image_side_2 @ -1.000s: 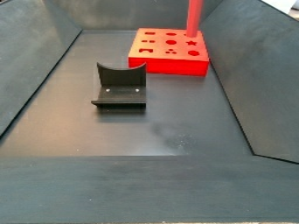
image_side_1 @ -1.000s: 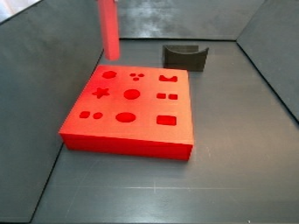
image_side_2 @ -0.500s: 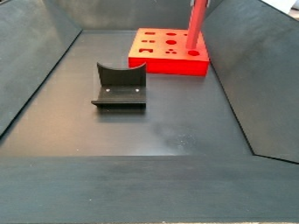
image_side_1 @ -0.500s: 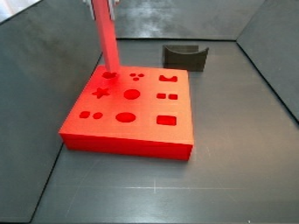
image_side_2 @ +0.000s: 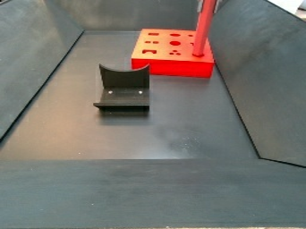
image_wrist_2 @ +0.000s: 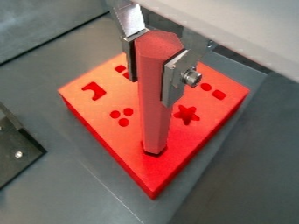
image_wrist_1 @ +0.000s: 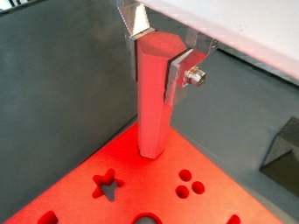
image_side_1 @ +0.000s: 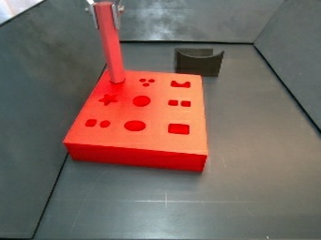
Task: Pick up the hexagon object. Move up. Move to above the board. Insert the hexagon object.
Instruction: Insert the hexagon object.
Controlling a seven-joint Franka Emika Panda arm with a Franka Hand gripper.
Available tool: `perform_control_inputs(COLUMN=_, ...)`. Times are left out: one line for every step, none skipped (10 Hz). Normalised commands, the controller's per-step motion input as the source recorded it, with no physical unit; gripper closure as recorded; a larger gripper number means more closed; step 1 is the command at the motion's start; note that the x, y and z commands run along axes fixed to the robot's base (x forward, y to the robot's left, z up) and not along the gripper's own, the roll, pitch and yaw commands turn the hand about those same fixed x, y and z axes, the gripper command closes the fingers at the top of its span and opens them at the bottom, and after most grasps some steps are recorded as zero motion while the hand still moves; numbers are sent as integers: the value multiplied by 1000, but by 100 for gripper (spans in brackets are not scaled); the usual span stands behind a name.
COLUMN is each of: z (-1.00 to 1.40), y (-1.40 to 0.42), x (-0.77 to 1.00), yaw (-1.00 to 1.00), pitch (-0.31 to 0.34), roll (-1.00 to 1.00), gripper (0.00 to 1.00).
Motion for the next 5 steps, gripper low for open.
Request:
perform_control_inputs(z=-140, y=0, x=-151, yaw=0, pitch=-21, roll=1, gripper=100)
perform_control_inputs(z=-166, y=0, x=-77, yaw=14, pitch=-26, roll=1, gripper=100)
perform_control_inputs(z=-223, y=0, x=0, yaw=51, pitch=-69, roll=0, gripper=100)
perform_control_inputs(z=-289, y=0, x=177, yaw=69, pitch=-51, roll=0, gripper=100)
perform_control_inputs(z=-289, y=0, x=260, yaw=40, pitch=-13, roll=0, gripper=100)
